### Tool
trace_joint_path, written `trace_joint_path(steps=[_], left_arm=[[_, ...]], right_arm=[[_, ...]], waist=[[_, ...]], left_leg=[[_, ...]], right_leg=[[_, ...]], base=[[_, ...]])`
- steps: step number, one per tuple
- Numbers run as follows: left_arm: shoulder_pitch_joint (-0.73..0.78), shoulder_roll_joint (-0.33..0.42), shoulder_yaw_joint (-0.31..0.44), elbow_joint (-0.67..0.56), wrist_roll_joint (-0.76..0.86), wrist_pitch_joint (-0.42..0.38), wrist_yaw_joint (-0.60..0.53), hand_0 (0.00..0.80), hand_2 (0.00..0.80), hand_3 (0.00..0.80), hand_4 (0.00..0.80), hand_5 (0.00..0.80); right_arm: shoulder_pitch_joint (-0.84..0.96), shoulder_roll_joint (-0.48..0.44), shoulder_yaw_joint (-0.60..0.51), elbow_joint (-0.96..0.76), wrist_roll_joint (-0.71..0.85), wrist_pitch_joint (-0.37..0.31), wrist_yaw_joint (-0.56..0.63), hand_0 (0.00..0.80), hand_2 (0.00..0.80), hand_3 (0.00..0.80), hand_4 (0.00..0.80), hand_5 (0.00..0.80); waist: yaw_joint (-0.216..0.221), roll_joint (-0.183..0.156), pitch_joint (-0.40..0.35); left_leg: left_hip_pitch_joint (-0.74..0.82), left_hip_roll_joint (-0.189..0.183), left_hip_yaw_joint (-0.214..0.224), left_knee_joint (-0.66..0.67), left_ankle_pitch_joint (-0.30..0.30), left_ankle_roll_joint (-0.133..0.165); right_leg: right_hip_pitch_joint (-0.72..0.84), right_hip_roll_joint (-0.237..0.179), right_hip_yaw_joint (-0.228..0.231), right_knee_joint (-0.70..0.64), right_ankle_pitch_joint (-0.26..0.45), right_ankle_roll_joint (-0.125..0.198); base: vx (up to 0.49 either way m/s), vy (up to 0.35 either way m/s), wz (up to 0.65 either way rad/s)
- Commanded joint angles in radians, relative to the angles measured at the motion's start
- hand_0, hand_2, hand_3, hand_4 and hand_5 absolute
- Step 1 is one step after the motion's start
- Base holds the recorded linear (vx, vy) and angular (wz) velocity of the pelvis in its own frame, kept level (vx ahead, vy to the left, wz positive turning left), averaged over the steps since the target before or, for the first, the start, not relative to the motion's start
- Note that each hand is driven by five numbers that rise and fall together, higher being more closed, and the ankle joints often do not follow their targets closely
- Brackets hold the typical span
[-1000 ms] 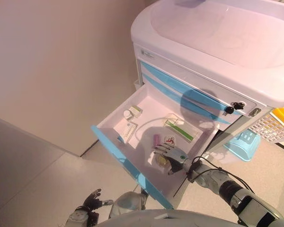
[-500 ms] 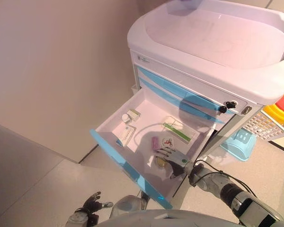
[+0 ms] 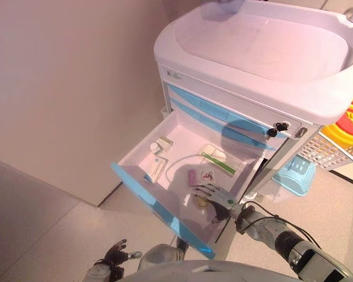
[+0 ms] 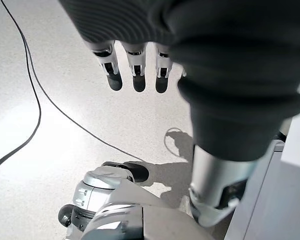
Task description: Open the drawer and pick up the medicine
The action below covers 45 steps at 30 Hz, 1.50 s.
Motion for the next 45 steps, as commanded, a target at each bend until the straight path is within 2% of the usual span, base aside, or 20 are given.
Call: trace_joint_path(steps=[1,14,29,38,45], left_arm=[[-0.04,-0.021,-0.014,0.056,-0.022,-0.004,-0.001,0.0,0.0,0.0,0.0,0.0],[-0.043,-0.003,-0.001,0.048,-0.085,0.037,-0.003,0.0,0.0,0.0,0.0,0.0],[-0.092,0.03,-0.019,0.03,-0.146,0.007,0.011,0.0,0.0,0.0,0.0,0.0],[-0.121,0.048,-0.026,0.025,-0.153,-0.005,0.028,0.0,0.0,0.0,0.0,0.0],[-0.128,0.056,-0.026,0.023,-0.143,-0.007,0.03,0.0,0.0,0.0,0.0,0.0]], right_arm=[[-0.032,0.011,-0.002,-0.07,0.033,0.004,-0.017,0.0,0.0,0.0,0.0,0.0],[-0.136,-0.022,0.003,-0.151,0.099,0.03,0.048,0.0,0.0,0.0,0.0,0.0],[-0.261,-0.013,0.021,-0.092,0.116,0.057,0.095,0.0,0.0,0.0,0.0,0.0],[-0.3,0.006,0.033,-0.068,0.119,0.025,0.117,0.0,0.0,0.0,0.0,0.0],[-0.314,0.012,0.048,-0.056,0.09,-0.036,0.142,0.0,0.0,0.0,0.0,0.0]], waist=[[0.02,-0.045,0.021],[0.032,-0.063,0.07],[0.052,-0.087,0.162],[0.06,-0.118,0.191],[0.069,-0.128,0.194]], left_leg=[[0.051,-0.043,0.017,0.047,-0.156,0.0],[0.027,-0.029,0.025,0.064,-0.153,0.004],[-0.039,-0.025,0.039,0.089,-0.154,0.026],[-0.06,-0.025,0.05,0.093,-0.159,0.031],[-0.064,-0.028,0.045,0.094,-0.159,0.031]], right_leg=[[-0.038,-0.095,0.084,0.005,0.076,0.064],[-0.068,-0.086,0.093,0.024,0.076,0.056],[-0.131,-0.073,0.115,0.046,0.083,0.06],[-0.153,-0.063,0.128,0.045,0.089,0.064],[-0.155,-0.06,0.127,0.044,0.089,0.064]], base=[[0.068,0.052,0.02],[0.027,0.046,0.0],[-0.036,-0.002,0.0],[-0.041,-0.044,0.0],[-0.003,-0.004,0.0]])
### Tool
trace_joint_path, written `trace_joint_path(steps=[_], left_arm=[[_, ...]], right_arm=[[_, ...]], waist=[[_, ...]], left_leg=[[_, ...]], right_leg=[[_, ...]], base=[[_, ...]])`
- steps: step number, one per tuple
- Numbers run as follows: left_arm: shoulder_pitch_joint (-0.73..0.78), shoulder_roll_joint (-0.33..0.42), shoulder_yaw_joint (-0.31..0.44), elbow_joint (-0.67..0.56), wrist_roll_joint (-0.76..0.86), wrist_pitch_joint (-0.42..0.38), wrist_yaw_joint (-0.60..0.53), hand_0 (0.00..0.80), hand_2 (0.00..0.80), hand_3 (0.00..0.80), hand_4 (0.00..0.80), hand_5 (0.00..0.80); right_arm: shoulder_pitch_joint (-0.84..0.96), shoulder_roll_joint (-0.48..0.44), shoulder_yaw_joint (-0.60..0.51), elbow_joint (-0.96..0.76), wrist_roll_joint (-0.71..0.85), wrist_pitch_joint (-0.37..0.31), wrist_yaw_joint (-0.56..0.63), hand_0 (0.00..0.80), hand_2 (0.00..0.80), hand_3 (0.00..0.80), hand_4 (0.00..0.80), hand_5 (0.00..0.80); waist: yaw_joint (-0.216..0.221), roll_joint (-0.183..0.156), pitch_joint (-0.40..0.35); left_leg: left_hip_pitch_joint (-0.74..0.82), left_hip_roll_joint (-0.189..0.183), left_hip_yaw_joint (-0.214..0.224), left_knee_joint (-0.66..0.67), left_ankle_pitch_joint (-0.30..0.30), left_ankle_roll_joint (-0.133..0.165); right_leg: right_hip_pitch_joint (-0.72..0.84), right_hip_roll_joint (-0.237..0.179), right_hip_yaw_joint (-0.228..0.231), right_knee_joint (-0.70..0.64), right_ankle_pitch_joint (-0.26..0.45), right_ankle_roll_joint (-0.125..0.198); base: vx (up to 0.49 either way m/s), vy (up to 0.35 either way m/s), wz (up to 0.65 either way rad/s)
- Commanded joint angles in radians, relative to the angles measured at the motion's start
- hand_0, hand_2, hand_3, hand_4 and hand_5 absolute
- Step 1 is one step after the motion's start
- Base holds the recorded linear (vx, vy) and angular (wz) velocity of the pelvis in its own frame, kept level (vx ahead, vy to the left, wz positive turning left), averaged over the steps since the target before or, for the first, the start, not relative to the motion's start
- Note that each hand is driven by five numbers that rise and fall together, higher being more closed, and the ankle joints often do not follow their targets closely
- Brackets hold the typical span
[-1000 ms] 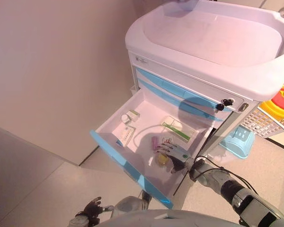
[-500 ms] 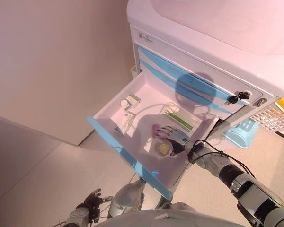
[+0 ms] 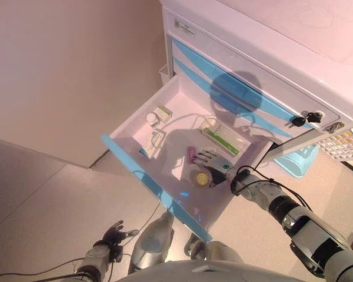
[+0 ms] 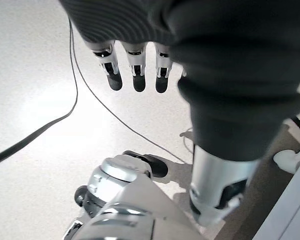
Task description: Open the drawer and pick up the medicine
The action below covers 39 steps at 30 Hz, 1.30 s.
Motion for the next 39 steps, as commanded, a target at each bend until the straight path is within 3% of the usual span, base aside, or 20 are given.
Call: trace_joint_path(steps=[1,9,19,30,39], left_arm=[[-0.008,0.028,-0.025,0.023,-0.009,-0.025,0.012,0.0,0.0,0.0,0.0,0.0],[-0.011,0.04,-0.021,0.03,0.015,-0.032,0.005,0.0,0.0,0.0,0.0,0.0],[-0.007,0.044,-0.015,0.03,0.025,-0.036,0.002,0.0,0.0,0.0,0.0,0.0],[-0.007,0.04,-0.012,0.026,0.022,-0.026,0.004,0.0,0.0,0.0,0.0,0.0],[-0.021,0.038,-0.013,0.024,0.013,-0.017,0.006,0.0,0.0,0.0,0.0,0.0]], right_arm=[[-0.035,0.029,0.04,-0.044,0.001,-0.065,-0.001,0.0,0.0,0.0,0.0,0.0],[-0.049,0.042,0.059,-0.026,0.012,-0.094,0.021,0.0,0.0,0.0,0.0,0.0],[-0.041,0.044,0.059,-0.027,0.009,-0.083,0.038,0.0,0.0,0.0,0.0,0.0],[-0.011,0.038,0.03,-0.029,-0.013,0.024,-0.004,0.0,0.0,0.0,0.0,0.0],[-0.008,0.037,0.027,-0.03,-0.036,0.029,0.013,0.0,0.0,0.0,0.0,0.0]], waist=[[0.024,-0.038,0.004],[0.036,-0.047,0.001],[0.041,-0.051,-0.004],[0.03,-0.048,-0.009],[0.023,-0.043,-0.004]], left_leg=[[0.026,-0.036,0.038,0.087,-0.187,0.022],[0.027,-0.038,0.029,0.084,-0.188,0.02],[0.027,-0.041,0.025,0.083,-0.187,0.02],[0.031,-0.041,0.028,0.08,-0.187,0.022],[0.029,-0.041,0.033,0.085,-0.189,0.024]], right_leg=[[-0.054,-0.067,0.073,0.011,0.093,0.071],[-0.05,-0.066,0.066,0.009,0.092,0.071],[-0.047,-0.065,0.063,0.007,0.092,0.073],[-0.047,-0.064,0.068,0.007,0.095,0.076],[-0.051,-0.065,0.073,0.011,0.096,0.075]], base=[[0.0,0.0,0.0],[0.001,-0.008,0.02],[0.0,0.0,0.0],[0.0,0.0,0.0],[0.0,0.0,0.0]])
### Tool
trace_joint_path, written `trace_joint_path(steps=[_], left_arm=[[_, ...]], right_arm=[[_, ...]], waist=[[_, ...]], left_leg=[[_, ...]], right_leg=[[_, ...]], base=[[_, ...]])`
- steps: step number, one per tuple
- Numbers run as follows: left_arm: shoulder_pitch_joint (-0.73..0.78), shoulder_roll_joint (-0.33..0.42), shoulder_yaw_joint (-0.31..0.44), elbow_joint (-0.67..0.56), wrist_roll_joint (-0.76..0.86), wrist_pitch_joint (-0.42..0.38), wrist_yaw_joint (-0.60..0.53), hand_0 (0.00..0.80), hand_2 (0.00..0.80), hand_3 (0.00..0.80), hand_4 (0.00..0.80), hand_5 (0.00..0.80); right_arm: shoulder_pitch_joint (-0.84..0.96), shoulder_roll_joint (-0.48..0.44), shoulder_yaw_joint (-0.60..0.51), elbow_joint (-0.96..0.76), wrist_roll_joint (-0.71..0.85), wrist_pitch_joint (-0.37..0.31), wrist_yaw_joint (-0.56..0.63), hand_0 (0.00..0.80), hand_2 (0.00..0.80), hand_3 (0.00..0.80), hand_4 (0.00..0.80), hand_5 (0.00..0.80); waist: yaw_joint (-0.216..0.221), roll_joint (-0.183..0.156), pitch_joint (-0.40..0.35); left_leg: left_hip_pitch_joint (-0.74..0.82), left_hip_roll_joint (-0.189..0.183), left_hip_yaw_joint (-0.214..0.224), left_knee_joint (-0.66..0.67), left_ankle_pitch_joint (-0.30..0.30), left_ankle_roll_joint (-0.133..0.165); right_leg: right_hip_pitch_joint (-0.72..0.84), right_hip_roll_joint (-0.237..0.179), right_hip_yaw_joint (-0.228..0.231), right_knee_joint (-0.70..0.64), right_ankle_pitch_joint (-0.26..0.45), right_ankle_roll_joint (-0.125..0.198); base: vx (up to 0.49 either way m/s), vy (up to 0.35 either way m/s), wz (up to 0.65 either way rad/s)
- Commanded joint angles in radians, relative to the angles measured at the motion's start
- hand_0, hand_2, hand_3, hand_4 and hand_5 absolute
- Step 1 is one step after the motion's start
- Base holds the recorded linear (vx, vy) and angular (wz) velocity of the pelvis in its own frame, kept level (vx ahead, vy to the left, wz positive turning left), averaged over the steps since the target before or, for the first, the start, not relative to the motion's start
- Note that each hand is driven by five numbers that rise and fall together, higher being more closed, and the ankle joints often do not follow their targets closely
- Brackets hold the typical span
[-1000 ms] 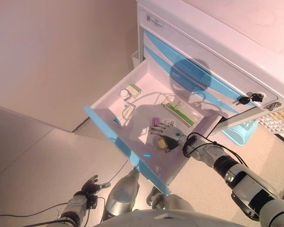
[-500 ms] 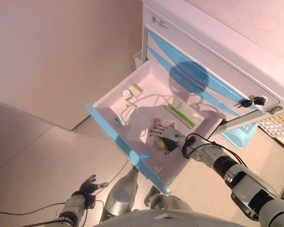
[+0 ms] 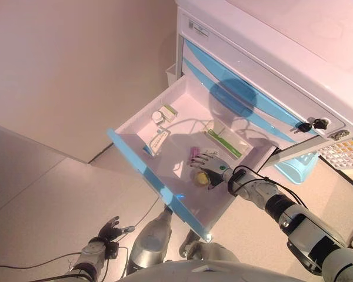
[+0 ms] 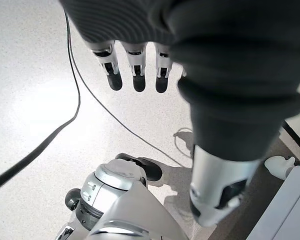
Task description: Open the drawer and pick up the medicine
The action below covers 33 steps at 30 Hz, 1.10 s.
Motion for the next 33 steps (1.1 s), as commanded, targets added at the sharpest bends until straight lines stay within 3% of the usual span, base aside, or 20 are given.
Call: trace_joint_path(steps=[1,24,25,27,28,33], left_arm=[[-0.019,0.007,-0.014,0.03,0.01,0.001,0.008,0.0,0.0,0.0,0.0,0.0],[-0.026,0.013,-0.008,0.037,0.027,0.015,-0.002,0.0,0.0,0.0,0.0,0.0],[-0.024,0.012,-0.009,0.036,0.027,0.016,-0.002,0.0,0.0,0.0,0.0,0.0],[-0.023,0.014,-0.009,0.035,0.025,0.017,-0.004,0.0,0.0,0.0,0.0,0.0],[-0.024,0.013,-0.009,0.035,0.025,0.018,-0.003,0.0,0.0,0.0,0.0,0.0],[-0.026,0.014,-0.008,0.036,0.025,0.018,-0.005,0.0,0.0,0.0,0.0,0.0]], right_arm=[[0.0,0.02,0.001,-0.046,-0.015,-0.005,-0.017,0.0,0.0,0.0,0.0,0.0],[0.007,0.031,0.01,-0.013,-0.019,-0.04,0.017,0.0,0.0,0.0,0.0,0.0],[0.009,0.031,0.009,-0.013,-0.016,-0.04,0.019,0.122,0.122,0.122,0.122,0.122],[0.007,0.029,0.009,-0.014,-0.015,-0.043,0.023,0.718,0.718,0.718,0.718,0.718],[0.007,0.028,0.009,-0.016,-0.014,-0.044,0.026,0.8,0.8,0.8,0.8,0.8],[0.008,0.028,0.009,-0.017,-0.013,-0.05,0.027,0.8,0.8,0.8,0.8,0.8]], waist=[[-0.001,-0.015,-0.004],[0.004,-0.015,-0.016],[0.004,-0.014,-0.017],[0.004,-0.014,-0.017],[0.004,-0.014,-0.017],[0.003,-0.012,-0.014]], left_leg=[[0.026,-0.04,0.04,0.074,-0.185,0.029],[0.03,-0.04,0.037,0.077,-0.186,0.03],[0.031,-0.04,0.037,0.077,-0.186,0.031],[0.03,-0.041,0.037,0.078,-0.186,0.031],[0.029,-0.041,0.037,0.078,-0.186,0.031],[0.029,-0.041,0.036,0.08,-0.187,0.031]], right_leg=[[-0.053,-0.062,0.074,-0.007,0.096,0.074],[-0.045,-0.063,0.07,-0.007,0.093,0.072],[-0.045,-0.063,0.07,-0.006,0.093,0.072],[-0.045,-0.063,0.07,-0.007,0.093,0.072],[-0.045,-0.062,0.07,-0.007,0.093,0.072],[-0.047,-0.062,0.071,-0.004,0.092,0.072]], base=[[0.0,0.0,0.0],[0.0,0.0,0.0],[0.0,0.0,0.0],[0.0,0.0,0.0],[0.0,0.0,0.0],[0.0,0.0,0.0]])
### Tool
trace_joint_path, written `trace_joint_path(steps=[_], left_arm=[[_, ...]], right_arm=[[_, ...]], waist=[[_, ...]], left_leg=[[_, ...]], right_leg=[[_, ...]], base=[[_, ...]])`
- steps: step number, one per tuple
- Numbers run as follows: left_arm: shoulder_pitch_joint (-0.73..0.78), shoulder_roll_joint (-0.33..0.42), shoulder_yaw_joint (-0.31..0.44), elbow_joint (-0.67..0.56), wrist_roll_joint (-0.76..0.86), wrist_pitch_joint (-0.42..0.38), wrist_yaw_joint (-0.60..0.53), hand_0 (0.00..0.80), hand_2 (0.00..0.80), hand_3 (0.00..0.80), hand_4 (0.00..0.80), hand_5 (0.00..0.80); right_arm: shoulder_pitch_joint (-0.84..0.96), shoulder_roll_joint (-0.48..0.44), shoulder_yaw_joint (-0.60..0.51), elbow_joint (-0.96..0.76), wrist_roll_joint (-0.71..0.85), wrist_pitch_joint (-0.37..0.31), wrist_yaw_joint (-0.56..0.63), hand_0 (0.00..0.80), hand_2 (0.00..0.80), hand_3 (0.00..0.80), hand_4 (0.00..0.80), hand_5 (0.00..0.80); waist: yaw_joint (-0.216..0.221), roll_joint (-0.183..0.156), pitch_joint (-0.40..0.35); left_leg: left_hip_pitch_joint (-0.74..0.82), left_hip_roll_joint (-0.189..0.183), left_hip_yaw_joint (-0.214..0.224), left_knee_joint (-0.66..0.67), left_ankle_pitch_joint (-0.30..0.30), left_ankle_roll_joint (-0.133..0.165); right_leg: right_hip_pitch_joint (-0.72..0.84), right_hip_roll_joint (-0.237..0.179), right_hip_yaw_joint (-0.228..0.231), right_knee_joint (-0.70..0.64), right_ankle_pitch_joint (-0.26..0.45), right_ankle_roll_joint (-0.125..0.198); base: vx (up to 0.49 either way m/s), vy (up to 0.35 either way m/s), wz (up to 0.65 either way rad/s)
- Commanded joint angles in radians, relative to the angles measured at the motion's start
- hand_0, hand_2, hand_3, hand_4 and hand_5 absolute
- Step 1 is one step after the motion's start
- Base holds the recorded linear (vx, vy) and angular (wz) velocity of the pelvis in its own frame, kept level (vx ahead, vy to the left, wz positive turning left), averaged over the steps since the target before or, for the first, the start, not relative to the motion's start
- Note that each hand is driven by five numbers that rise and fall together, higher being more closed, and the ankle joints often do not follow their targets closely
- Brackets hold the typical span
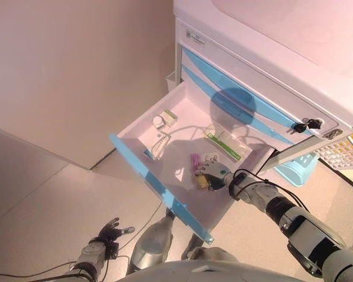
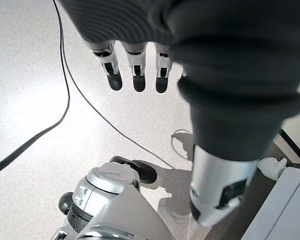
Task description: Open the drawer and pick up the medicine
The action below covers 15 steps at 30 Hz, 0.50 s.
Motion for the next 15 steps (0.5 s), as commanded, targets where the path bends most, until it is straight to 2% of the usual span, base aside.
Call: trace_joint_path(steps=[1,15], left_arm=[[-0.025,0.014,-0.009,0.033,0.022,-0.006,-0.003,0.0,0.0,0.0,0.0,0.0],[-0.032,0.016,-0.009,0.031,0.018,-0.001,-0.001,0.0,0.0,0.0,0.0,0.0]], right_arm=[[-0.01,0.025,0.008,-0.04,0.021,-0.03,-0.003,0.8,0.8,0.8,0.8,0.8],[-0.008,0.024,0.011,-0.055,0.03,-0.027,0.001,0.8,0.8,0.8,0.8,0.8]], waist=[[0.008,-0.029,0.029],[0.004,-0.034,0.031]], left_leg=[[0.029,-0.042,0.037,0.078,-0.186,0.032],[0.029,-0.04,0.043,0.074,-0.185,0.035]], right_leg=[[-0.047,-0.063,0.071,-0.007,0.092,0.072],[-0.051,-0.059,0.077,-0.009,0.095,0.073]], base=[[0.0,0.0,0.0],[0.0,0.0,0.0]])
